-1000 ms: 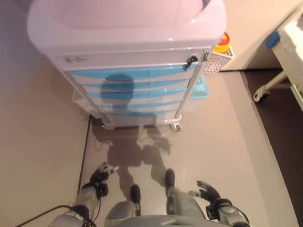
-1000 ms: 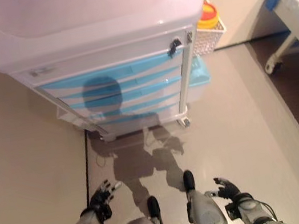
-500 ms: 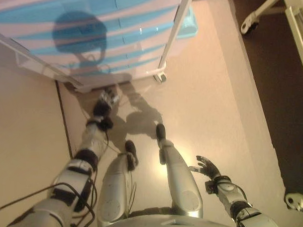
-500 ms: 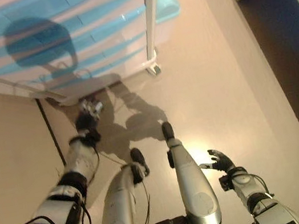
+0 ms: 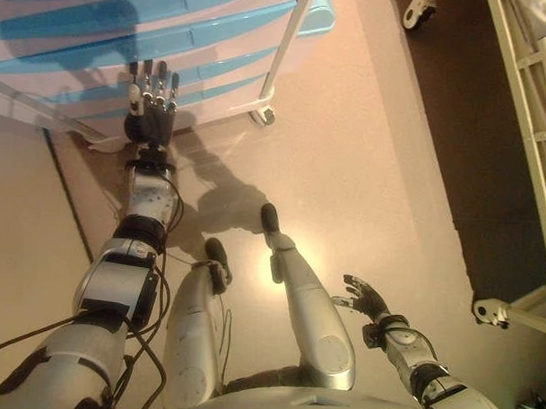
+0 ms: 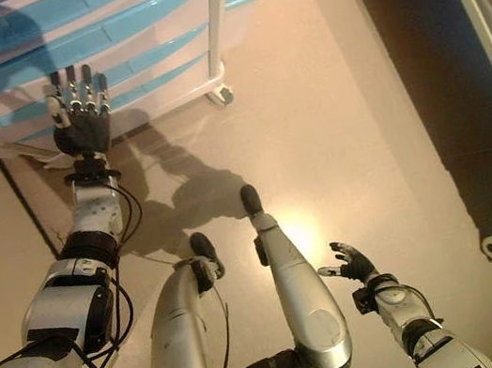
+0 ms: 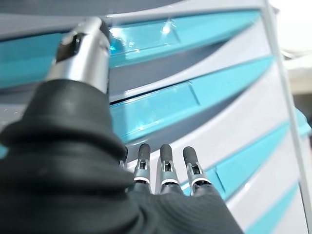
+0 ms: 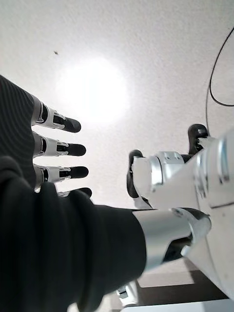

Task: Open the drawer and pick up the medicine

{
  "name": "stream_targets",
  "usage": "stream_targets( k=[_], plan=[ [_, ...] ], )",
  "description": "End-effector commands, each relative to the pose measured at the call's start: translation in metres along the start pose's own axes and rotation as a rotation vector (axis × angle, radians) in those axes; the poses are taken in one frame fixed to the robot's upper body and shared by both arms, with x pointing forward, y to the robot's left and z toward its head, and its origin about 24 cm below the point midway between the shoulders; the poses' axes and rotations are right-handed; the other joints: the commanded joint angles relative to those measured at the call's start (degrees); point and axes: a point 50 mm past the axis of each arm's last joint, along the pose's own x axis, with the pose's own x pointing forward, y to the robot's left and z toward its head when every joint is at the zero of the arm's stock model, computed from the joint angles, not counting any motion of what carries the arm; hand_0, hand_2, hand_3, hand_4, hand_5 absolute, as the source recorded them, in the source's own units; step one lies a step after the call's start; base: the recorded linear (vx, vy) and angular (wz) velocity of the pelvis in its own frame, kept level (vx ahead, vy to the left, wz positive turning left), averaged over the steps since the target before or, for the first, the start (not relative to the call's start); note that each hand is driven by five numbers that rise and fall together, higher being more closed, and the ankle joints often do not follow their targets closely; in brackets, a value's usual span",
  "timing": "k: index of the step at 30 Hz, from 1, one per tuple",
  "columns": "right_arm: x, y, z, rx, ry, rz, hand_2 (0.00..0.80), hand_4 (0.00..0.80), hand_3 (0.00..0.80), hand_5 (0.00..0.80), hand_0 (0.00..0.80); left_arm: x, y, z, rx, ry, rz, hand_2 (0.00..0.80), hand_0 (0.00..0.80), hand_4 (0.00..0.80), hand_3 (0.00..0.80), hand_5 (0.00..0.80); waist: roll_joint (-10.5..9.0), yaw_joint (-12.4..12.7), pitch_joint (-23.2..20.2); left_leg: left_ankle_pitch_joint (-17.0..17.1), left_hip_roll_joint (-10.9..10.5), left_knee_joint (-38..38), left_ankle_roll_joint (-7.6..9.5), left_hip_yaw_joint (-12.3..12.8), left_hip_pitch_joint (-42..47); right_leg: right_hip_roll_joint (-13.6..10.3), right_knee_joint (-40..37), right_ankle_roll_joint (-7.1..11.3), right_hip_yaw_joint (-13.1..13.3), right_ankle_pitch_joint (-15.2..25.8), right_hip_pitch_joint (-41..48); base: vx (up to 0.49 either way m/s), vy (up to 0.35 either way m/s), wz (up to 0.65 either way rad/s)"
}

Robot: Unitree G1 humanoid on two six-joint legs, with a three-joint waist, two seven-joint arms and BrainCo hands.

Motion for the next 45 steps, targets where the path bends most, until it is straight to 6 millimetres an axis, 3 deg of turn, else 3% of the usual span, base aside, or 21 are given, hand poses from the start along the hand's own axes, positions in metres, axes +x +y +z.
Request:
stream_targets(
  k=[1, 8, 14, 15, 16, 17, 22, 26, 29, 33, 40, 45],
  plan=[
    [-0.012, 0.006, -0.02, 0.015, 0.022, 0.027, 0.0, 0.0, 0.0, 0.0, 0.0, 0.045, -0.061, 0.039, -0.022, -0.154, -0.366, 0.0, 0.0, 0.0, 0.0, 0.0, -0.3, 0.19, -2.94, -0.52, -1.73, -7.03, -1.09, -0.72, 1.95, 1.31, 2.29, -1.17, 0.43, -5.34, 1.81, 0.013, -0.026, -0.05],
    [-0.012, 0.011, -0.02, 0.001, 0.026, 0.054, 0.0, 0.0, 0.0, 0.0, 0.0, 0.065, -0.095, 0.057, -0.09, -0.241, -0.532, 0.0, 0.0, 0.0, 0.0, 0.0, -0.34, 0.08, -2.8, -0.88, -1.88, -7.01, -0.97, -0.69, 2.29, 1.5, 2.07, -1.49, 0.74, -5.55, 2.56, 0.002, -0.003, 0.0],
    [-0.01, 0.014, -0.016, -0.004, 0.016, 0.065, 0.0, 0.0, 0.0, 0.0, 0.0, 0.071, -0.12, 0.054, -0.127, -0.228, -0.692, 0.0, 0.0, 0.0, 0.0, 0.0, -0.18, 0.31, -2.63, -0.74, -2.27, -7.87, -0.78, -0.85, 2.74, 1.77, 1.61, -1.71, 0.93, -5.73, 3.13, 0.0, 0.0, 0.0],
    [-0.009, 0.014, -0.015, -0.007, 0.015, 0.065, 0.0, 0.0, 0.0, 0.0, 0.0, 0.07, -0.125, 0.052, -0.13, -0.221, -0.737, 0.138, 0.138, 0.138, 0.138, 0.138, -0.16, 0.38, -2.58, -0.64, -2.37, -8.18, -0.79, -0.9, 2.92, 1.81, 1.39, -1.72, 0.97, -5.7, 3.33, 0.0, 0.0, 0.0],
    [-0.009, 0.014, -0.014, -0.013, 0.013, 0.066, 0.0, 0.0, 0.0, 0.0, 0.0, 0.07, -0.133, 0.048, -0.124, -0.201, -0.799, 0.634, 0.634, 0.634, 0.634, 0.634, -0.1, 0.5, -2.51, -0.52, -2.48, -8.49, -0.81, -1.0, 3.11, 1.82, 1.19, -1.75, 0.97, -5.68, 3.56, 0.005, -0.004, 0.04],
    [-0.009, 0.014, -0.014, -0.018, 0.014, 0.066, 0.0, 0.0, 0.0, 0.0, 0.0, 0.069, -0.137, 0.046, -0.119, -0.186, -0.83, 0.8, 0.8, 0.8, 0.8, 0.8, -0.05, 0.61, -2.51, -0.43, -2.52, -8.81, -0.81, -1.05, 3.38, 1.8, 1.04, -1.74, 0.96, -5.68, 3.8, 0.006, -0.001, 0.06],
    [-0.007, 0.012, -0.009, -0.055, 0.005, 0.066, 0.0, 0.0, 0.0, 0.0, 0.0, 0.057, -0.161, 0.023, -0.066, -0.083, -1.018, 0.8, 0.8, 0.8, 0.8, 0.8, 0.01, 1.32, -2.12, 2.28, -3.16, -11.3, -0.76, -0.89, 4.76, 1.56, 0.03, -2.24, 0.67, -4.63, 5.15, -0.071, -0.026, 0.04],
    [-0.006, 0.01, -0.005, -0.079, 0.0, 0.063, 0.0, 0.0, 0.0, 0.0, 0.0, 0.045, -0.164, 0.016, -0.097, -0.064, -1.075, 0.8, 0.8, 0.8, 0.8, 0.8, 0.57, 2.56, -2.21, 3.28, -3.68, -13.04, -1.01, -1.9, 6.2, 1.34, 0.33, -2.74, -0.21, -5.71, 6.69, -0.047, -0.006, 0.08],
    [-0.004, 0.01, -0.001, -0.104, -0.002, 0.059, 0.0, 0.0, 0.0, 0.0, 0.0, 0.029, -0.153, 0.01, -0.176, -0.066, -1.066, 0.8, 0.8, 0.8, 0.8, 0.8, 1.2, 4.66, -2.8, 4.31, -4.16, -14.74, -1.62, -3.83, 8.02, 1.05, 1.56, -3.57, -2.24, -7.85, 8.85, -0.054, -0.067, 0.1],
    [-0.003, 0.012, 0.0, -0.133, 0.003, 0.051, 0.0, 0.0, 0.0, 0.0, 0.0, -0.007, -0.121, -0.001, -0.311, -0.069, -0.948, 0.8, 0.8, 0.8, 0.8, 0.8, 2.06, 7.99, -3.97, 6.22, -4.49, -17.25, -3.23, -7.11, 10.8, 0.74, 2.11, -4.91, -5.8, -10.3, 12.67, -0.049, -0.112, 0.21],
    [-0.003, 0.0, -0.001, -0.174, 0.04, 0.0, 0.0, 0.0, 0.0, 0.0, 0.0, -0.096, -0.052, -0.019, -0.455, -0.05, -0.646, 0.8, 0.8, 0.8, 0.8, 0.8, 4.45, 14.37, -6.87, 11.11, -4.0, -24.34, -6.14, -12.9, 16.67, 0.17, 0.0, -5.98, -11.63, -12.74, 20.53, -0.041, -0.126, 0.46],
    [-0.002, -0.023, 0.005, -0.244, 0.071, -0.019, 0.0, 0.0, 0.0, 0.0, 0.0, -0.167, 0.011, -0.009, -0.453, -0.071, -0.312, 0.8, 0.8, 0.8, 0.8, 0.8, 6.27, 17.85, -8.88, 13.54, -3.65, -28.35, -7.6, -16.3, 20.39, 0.12, -3.84, -5.92, -14.8, -12.88, 26.16, -0.043, -0.09, 0.55]
  ],
)
